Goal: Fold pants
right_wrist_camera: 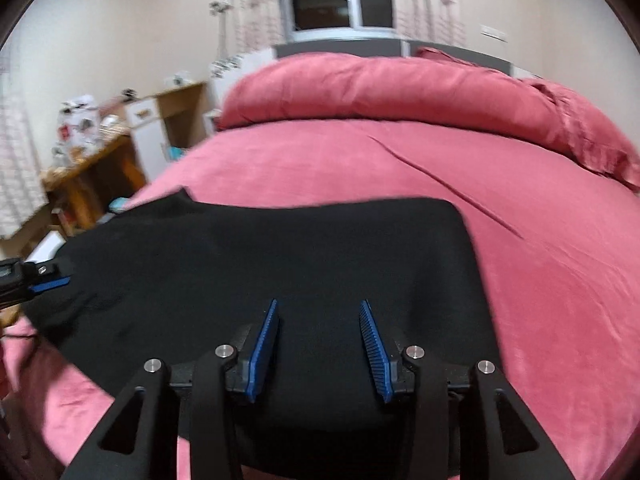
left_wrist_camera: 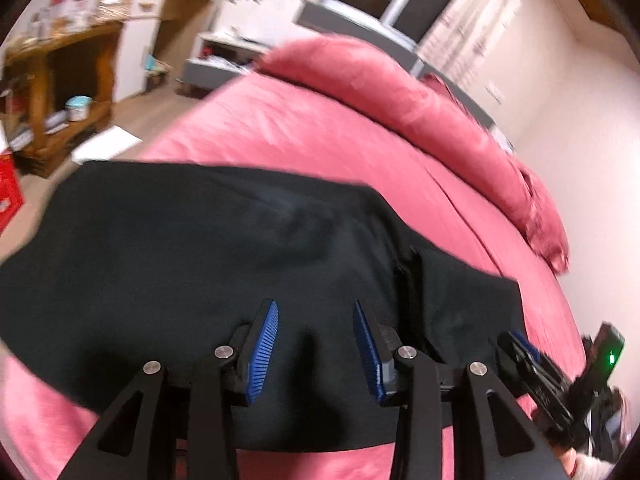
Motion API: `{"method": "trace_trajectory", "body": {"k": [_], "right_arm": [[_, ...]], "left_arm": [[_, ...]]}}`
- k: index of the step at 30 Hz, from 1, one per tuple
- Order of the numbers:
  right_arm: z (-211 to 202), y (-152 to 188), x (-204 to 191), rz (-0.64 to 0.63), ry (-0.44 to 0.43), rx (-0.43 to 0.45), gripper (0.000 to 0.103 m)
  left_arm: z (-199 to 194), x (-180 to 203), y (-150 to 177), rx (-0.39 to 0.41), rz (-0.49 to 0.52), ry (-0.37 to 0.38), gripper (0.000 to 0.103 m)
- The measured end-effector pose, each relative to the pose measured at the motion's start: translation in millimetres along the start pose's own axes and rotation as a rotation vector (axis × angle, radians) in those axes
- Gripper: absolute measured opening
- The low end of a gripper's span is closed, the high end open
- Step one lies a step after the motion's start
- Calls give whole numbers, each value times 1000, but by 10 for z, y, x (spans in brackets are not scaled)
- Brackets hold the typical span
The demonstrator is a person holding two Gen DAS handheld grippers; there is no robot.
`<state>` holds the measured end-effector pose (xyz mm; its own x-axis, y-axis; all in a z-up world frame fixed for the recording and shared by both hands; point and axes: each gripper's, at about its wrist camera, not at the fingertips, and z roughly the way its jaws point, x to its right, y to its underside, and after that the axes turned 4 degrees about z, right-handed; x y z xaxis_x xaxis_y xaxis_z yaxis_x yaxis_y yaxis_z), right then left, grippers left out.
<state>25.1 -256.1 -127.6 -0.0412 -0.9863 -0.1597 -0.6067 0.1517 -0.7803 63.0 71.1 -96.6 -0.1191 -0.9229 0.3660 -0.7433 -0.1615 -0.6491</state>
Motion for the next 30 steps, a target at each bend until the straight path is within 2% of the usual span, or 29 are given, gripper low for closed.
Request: {"method": "trace_trajectory", "body": {"k": [3,5,7,8,12,17,21,23,26,30], "right_arm": [[94,30,-75,-6,-67,-41,43],[176,74,-73,-5,-69,-60,43],[191,94,-68,-28,-68,-62,43],[189,94,-69,-35,-67,-60,43],[212,126,-79,-35,-70,-59,43],[184,127,-64,-25,-77,-58,43],[176,125,-47,-26,-79,-56,44],[173,127,-38,-26,-80,-55,44],[178,129,-42,-29,-78,-55,44],[169,130,-45,-28,-79,-54,44]], "left_arm": [[-160,-242,-61,36,-76,-53,45],[-275,-393,-68,61,-124,-80,56],[-419,-602,-119,103,-182,-104,62],[-458,-666,-140,117,-206,-110,62],[-699,-1231,-173,143,-403,-124,64],[-851,-1891,-82,85,-643,-180,64],[-919,-2336,114,31,-806,-152,64],[-845,-2446,166,-17,-836,-108,65],[-689,-2488,246,-82,-880,-1,65],[-653,-2341,217,-109,-797,-37,65]]}}
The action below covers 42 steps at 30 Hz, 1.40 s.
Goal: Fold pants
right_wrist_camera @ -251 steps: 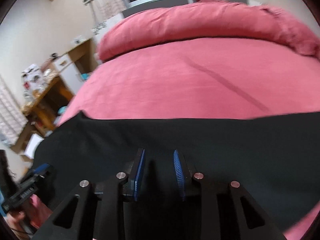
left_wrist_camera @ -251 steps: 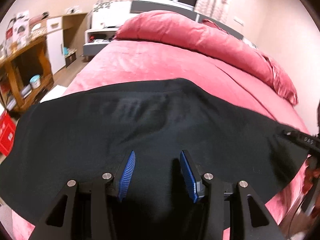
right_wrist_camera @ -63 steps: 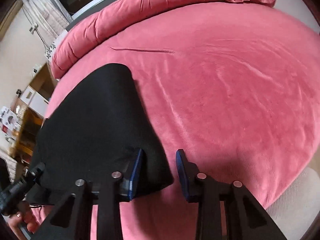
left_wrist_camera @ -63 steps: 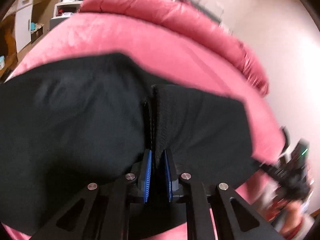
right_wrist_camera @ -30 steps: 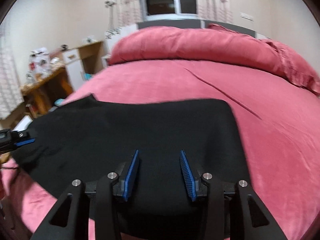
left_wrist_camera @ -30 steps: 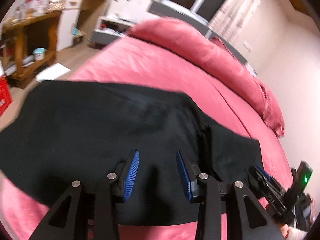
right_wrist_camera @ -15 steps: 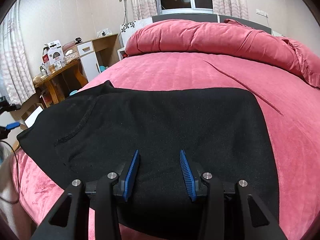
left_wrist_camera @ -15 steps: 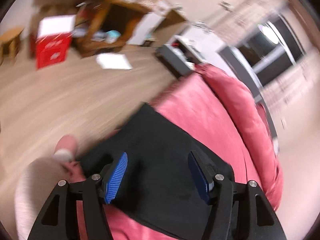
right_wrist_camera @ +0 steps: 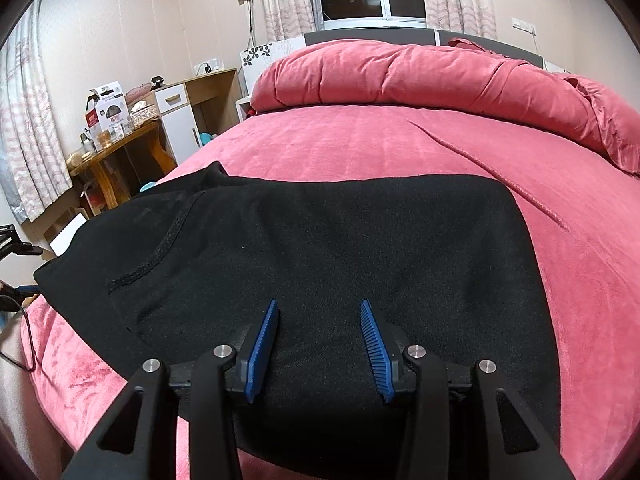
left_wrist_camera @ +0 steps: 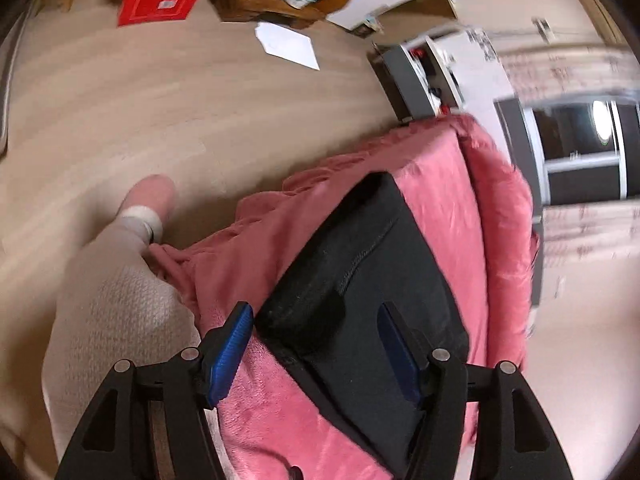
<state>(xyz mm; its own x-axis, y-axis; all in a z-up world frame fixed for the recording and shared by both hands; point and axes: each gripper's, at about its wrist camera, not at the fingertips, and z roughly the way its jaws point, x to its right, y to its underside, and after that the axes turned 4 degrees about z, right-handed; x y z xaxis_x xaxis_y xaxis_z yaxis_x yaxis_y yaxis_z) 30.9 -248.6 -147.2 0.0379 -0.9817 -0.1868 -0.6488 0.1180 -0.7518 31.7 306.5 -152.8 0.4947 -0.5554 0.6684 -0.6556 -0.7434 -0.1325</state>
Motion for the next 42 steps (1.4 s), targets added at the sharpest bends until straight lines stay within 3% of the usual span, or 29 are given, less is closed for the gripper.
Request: {"method": "trace_trajectory", "body": {"k": [7,9,11,16,20,23,28,30,32,42], "right_arm": [[6,1,-2,-2,2,3,45],[5,1,-4,-2,3,3,45],[6,2,-4,-2,3,3,45],[4,2,-6,0,3,4,45],[5,2,-6,0,1,3,45],[6,4,0,3,-1,3,45],[6,-12,48,21,-14,-2,45],[4,-16,65,38,-37,-7,51],[-6,-25,71,47,-59,-10,56],[-139,-91,212,155,-111,-2,56]], "left_arm": [[89,150,54,-32,91,-33,63],[99,182,54,-21,96,-30,52],[76,180,57,1,87,-40,26],[-56,250,48,66,82,30,17],[-280,585,127,151,139,82,15],[-448,923,222,208,231,138,14],[-647,1674,546,262,507,211,14],[-687,1944,699,268,597,234,14],[-698,2155,825,258,657,263,14],[-580,3122,1805,172,1022,410,14]]}}
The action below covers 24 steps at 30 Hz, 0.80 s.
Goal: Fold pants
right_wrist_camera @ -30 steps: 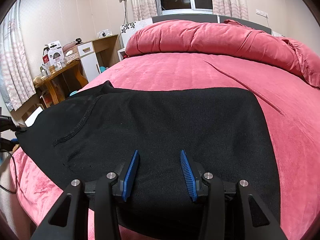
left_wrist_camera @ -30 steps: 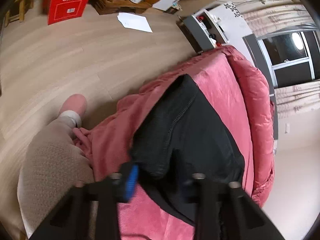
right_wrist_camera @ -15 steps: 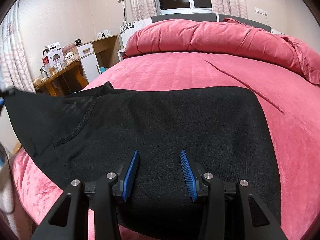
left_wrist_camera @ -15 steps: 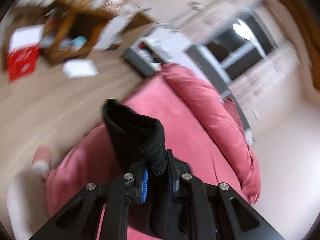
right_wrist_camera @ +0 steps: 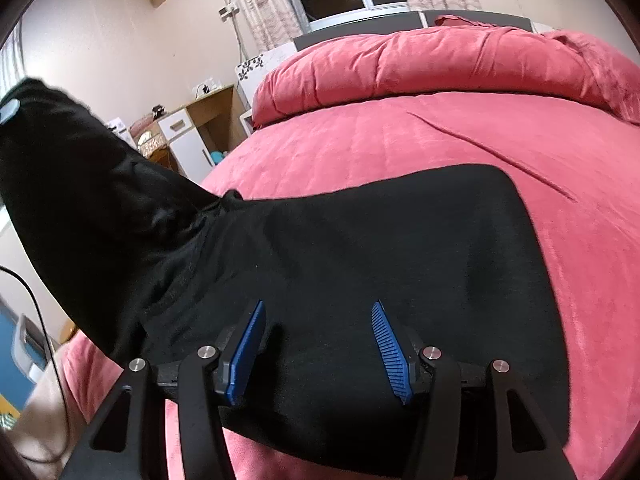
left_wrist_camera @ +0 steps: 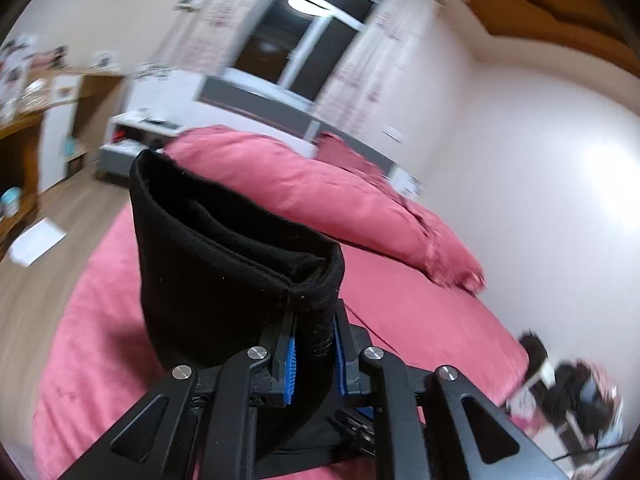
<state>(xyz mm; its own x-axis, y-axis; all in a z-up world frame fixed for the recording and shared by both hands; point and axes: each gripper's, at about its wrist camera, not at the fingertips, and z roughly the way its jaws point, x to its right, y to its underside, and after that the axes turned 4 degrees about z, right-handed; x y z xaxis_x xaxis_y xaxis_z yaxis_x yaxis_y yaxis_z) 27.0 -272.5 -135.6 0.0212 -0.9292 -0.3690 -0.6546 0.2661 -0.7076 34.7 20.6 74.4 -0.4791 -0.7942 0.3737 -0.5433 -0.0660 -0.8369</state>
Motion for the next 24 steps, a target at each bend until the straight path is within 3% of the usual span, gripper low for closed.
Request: {"method": "trace_trajectory", "body": {"k": [4,10,16,21,24], "right_arm": [[-141,-47,120,70,18,41,56],[-339,-61,450,249,44,96,56],[-555,-69,638,348,77,173,56],[-621,-22,803,442,94,184,56],[-642,-21,832,452,97,186,56]], "left_arm": [[331,422,75,-75,75,96,14],[778,794,319,-187,132,170,14],[1264,1060,821,-338,221,215,15],[1580,1184,1354,-495,340,194,23],[1610,1113,1500,-562,284,223,32]]}}
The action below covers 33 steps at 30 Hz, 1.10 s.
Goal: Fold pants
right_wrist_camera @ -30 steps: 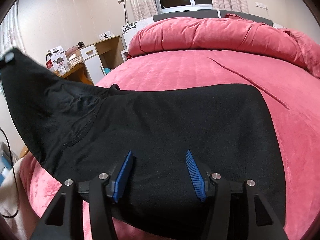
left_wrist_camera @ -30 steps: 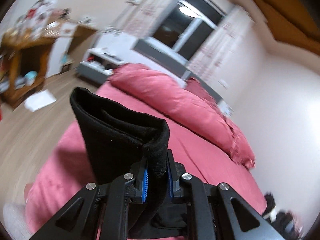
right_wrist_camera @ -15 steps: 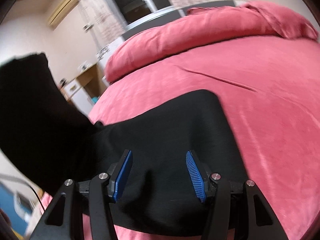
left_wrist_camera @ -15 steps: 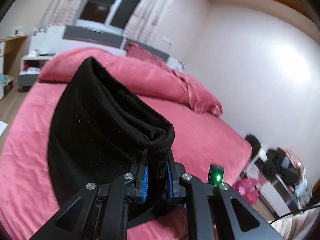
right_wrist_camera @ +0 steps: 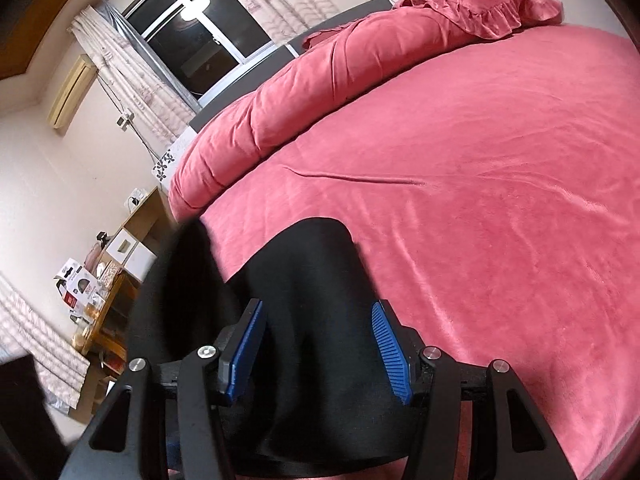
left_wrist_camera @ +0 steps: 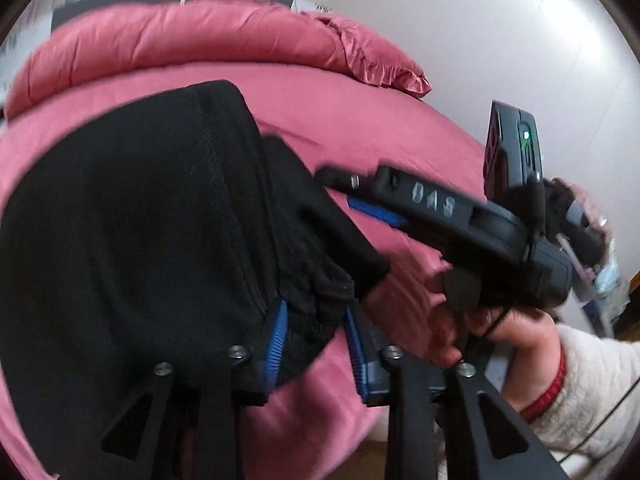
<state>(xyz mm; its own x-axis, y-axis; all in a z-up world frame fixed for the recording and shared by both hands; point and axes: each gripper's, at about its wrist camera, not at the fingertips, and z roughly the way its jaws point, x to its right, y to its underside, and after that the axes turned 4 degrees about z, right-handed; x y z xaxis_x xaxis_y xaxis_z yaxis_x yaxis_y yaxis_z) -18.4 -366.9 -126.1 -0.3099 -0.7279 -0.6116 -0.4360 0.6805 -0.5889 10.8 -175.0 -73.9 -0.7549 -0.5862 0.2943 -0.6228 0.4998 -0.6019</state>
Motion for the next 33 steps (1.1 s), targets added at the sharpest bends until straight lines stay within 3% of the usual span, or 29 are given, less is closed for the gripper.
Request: {"method": "trace_trajectory", "body": {"k": [4,6,8,11,13,15,19,21,22,24,26,30,33], "right_arm": [[-14,-22,-59,-22,-28,11,56],[-27,-18,-110,-36,-68,9,56],[-37,-15,-159,-50,-112,0,64],[-5,1,-248,-66,-173,-37,71],[62,31,-327,-92,-195,-92,71],[151,88,-395,-131,-184,-138,71],[384,151,-483,-145,-144,-225,70],[432,197,-566,-167,-152,-248,50],[445,232,-619,-208,-151,-254,16],[418,253,-740,-278,-123,-246,14],[294,168,-773,-265,-137,-205,13],[30,-111,-682,-219,-125,-118,12],[137,-192,-437,-172,-80,-179,12]], "left_arm": [[-228,33,74,70,-18,95,37],[-406,31,120,129,2,82,37],[-557,-49,184,177,-23,44,37],[-760,-335,218,253,-121,-87,37],[-901,-587,283,298,-203,-226,37],[-965,-820,346,296,-271,-357,37],[-904,-1234,490,239,-411,-453,37],[-820,-1368,615,198,-466,-405,38],[-803,-1318,663,201,-463,-405,38],[-769,-1204,622,202,-410,-440,38],[-760,-1091,549,198,-356,-452,38],[-735,-906,317,220,-280,-367,38],[-486,-772,194,159,-195,-393,38]]}}
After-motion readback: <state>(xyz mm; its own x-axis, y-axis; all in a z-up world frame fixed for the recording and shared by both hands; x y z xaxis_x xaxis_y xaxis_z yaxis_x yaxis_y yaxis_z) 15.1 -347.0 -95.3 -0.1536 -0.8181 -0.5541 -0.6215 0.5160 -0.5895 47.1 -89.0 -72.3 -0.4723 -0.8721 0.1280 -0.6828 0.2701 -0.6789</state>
